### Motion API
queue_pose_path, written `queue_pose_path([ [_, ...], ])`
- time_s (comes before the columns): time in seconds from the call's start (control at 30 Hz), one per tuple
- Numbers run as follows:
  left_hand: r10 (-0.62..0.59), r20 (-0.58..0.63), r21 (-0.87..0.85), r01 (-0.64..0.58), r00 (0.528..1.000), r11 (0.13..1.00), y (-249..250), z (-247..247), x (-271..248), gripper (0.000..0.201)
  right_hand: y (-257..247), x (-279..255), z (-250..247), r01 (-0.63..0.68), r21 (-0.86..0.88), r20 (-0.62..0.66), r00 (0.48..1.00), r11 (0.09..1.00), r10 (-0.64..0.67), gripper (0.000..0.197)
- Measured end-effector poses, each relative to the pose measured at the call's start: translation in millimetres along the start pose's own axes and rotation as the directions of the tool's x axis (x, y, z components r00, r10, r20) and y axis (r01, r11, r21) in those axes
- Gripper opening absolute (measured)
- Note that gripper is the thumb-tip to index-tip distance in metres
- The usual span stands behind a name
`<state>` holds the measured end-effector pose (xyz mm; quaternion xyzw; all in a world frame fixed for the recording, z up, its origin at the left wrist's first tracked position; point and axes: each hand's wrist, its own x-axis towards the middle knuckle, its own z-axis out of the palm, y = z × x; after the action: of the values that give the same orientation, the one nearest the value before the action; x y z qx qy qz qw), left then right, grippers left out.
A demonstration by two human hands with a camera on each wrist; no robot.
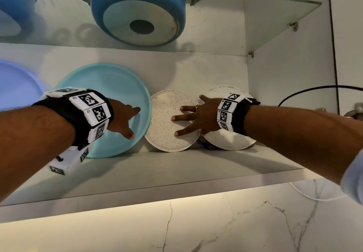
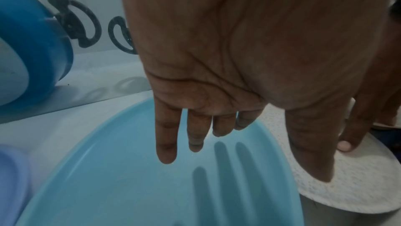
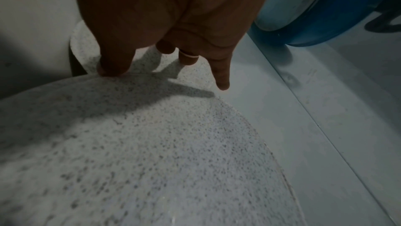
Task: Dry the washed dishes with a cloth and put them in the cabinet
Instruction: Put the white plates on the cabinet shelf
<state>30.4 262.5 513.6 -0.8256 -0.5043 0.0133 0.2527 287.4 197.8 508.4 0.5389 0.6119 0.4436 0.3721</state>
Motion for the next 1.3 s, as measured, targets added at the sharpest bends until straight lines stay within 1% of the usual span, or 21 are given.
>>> queue_pose_path([
  [0.3, 0.003, -0.012, -0.025, -0.004, 1.0, 1.0, 4.3, 0.0, -1.0, 0.097, -3.7, -1.8, 3.5, 0.06, -0.022, -0.057, 0.996, 0.998, -0.061, 0.074],
  [0.53, -0.003, -0.032, -0.034, 0.002, 0.999, 0.999, 3.7, -3.8, -4.5, 0.1, -5.2, -6.8, 3.7, 0.102, 0.001, -0.062, 0.993, 0.995, -0.102, 0.073],
  [0.6, -0.008, -0.025, -0.049, 0.007, 1.0, 0.999, 4.1, -3.0, -6.4, 0.1, -4.4, -12.1, 1.5, 0.104, 0.012, -0.053, 0.993, 0.995, -0.103, 0.067],
  [0.7, -0.001, -0.028, -0.063, -0.001, 1.0, 0.998, 6.4, -2.8, -10.2, 0.101, -2.6, -24.3, -0.3, 0.136, 0.002, -0.052, 0.989, 0.991, -0.136, 0.045],
  [0.73, 0.004, -0.036, -0.065, -0.006, 0.999, 0.998, 7.4, -3.5, -11.6, 0.101, -2.2, -28.1, -0.8, 0.151, -0.02, -0.056, 0.987, 0.988, -0.152, 0.042],
  [0.8, 0.008, -0.053, -0.059, -0.011, 0.999, 0.998, 9.3, -5.9, -13.4, 0.101, -1.8, -33.6, -1.3, 0.159, -0.05, -0.048, 0.986, 0.986, -0.162, 0.044],
  [0.9, 0.012, -0.063, -0.037, -0.015, 0.998, 0.999, 12.7, -8.9, -15.0, 0.101, 0.8, -37.1, -2.1, 0.129, -0.036, -0.018, 0.991, 0.991, -0.13, 0.052],
  [0.97, 0.014, -0.065, -0.023, -0.016, 0.998, 1.0, 14.8, -9.5, -15.4, 0.102, 4.8, -37.4, -1.9, 0.089, 0.008, -0.027, 0.996, 0.996, -0.089, 0.053],
  [1.03, 0.011, -0.068, -0.023, -0.012, 0.998, 1.0, 16.4, -10.0, -15.6, 0.102, 8.5, -35.6, -1.9, 0.021, 0.05, -0.059, 0.998, 0.998, -0.018, 0.055],
  [1.1, 0.004, -0.067, -0.024, -0.005, 0.998, 1.0, 18.5, -9.8, -15.2, 0.103, 9.6, -32.2, -2.3, -0.07, 0.079, -0.063, 0.995, 0.994, 0.075, 0.058],
  [1.2, 0.0, -0.064, -0.012, -0.001, 0.998, 1.0, 20.7, -9.6, -14.0, 0.103, 7.7, -23.1, -2.1, -0.186, 0.097, -0.083, 0.977, 0.978, 0.194, 0.061],
  [1.3, -0.007, -0.055, -0.01, 0.007, 0.998, 1.0, 21.3, -8.7, -14.7, 0.102, 3.0, -14.0, 0.0, -0.226, 0.101, -0.103, 0.966, 0.969, 0.236, 0.061],
])
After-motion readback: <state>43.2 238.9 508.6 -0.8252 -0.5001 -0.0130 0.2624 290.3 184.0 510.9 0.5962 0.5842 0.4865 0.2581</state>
